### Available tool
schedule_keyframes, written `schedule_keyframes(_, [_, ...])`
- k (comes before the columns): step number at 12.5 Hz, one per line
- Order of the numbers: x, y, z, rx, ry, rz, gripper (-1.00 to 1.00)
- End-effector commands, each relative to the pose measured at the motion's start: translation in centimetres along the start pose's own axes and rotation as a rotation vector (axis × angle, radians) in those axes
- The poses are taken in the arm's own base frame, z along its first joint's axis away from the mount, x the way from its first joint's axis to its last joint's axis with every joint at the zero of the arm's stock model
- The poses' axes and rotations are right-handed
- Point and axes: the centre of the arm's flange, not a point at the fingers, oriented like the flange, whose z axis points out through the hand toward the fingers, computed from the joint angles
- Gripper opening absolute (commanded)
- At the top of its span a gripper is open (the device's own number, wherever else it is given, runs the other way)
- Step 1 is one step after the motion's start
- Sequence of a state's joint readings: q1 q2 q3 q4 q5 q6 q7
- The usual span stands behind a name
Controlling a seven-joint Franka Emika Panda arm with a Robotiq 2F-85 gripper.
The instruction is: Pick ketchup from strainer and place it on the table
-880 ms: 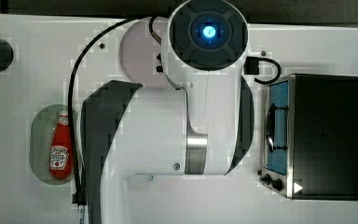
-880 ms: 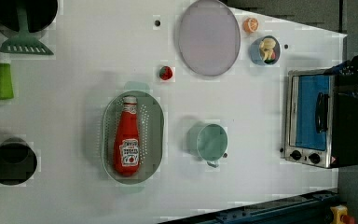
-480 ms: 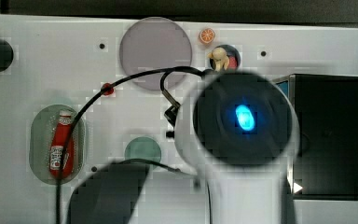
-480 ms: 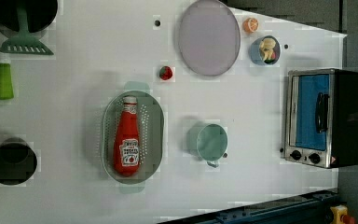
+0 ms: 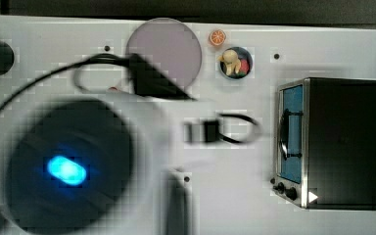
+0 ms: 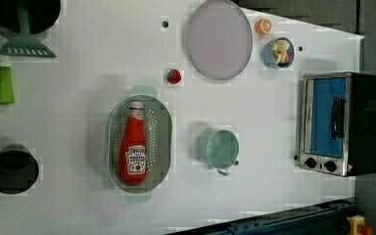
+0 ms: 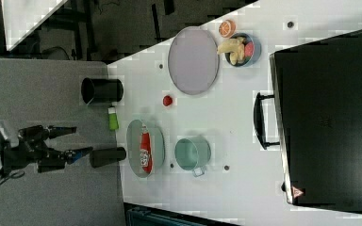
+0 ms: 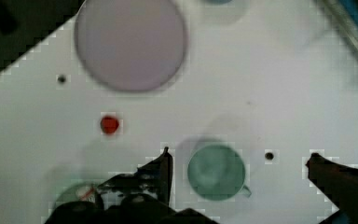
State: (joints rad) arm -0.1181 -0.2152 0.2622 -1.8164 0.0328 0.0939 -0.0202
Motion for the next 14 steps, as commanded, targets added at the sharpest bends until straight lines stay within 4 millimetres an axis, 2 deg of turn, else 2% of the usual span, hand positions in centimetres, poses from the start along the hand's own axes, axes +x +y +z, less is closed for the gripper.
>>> schedule_keyframes(1, [-5.6, -7.3, 5.9, -0.072, -0.086, -0.138, 1.0])
schedule_keyframes(4, [-11.3, -11.9, 8.4, -0.097, -0.116, -0.274, 1.0])
schedule_keyframes(8, [-18.9, -16.1, 13.0, -0.112, -0.161, -0.444, 1.0])
schedule_keyframes(11, [-22.9, -17.8, 18.0, -0.051, -0.161, -0.519, 1.0])
schedule_keyframes(14, [-25.1, -18.0, 23.6, 0.022, -0.126, -0.571, 1.0])
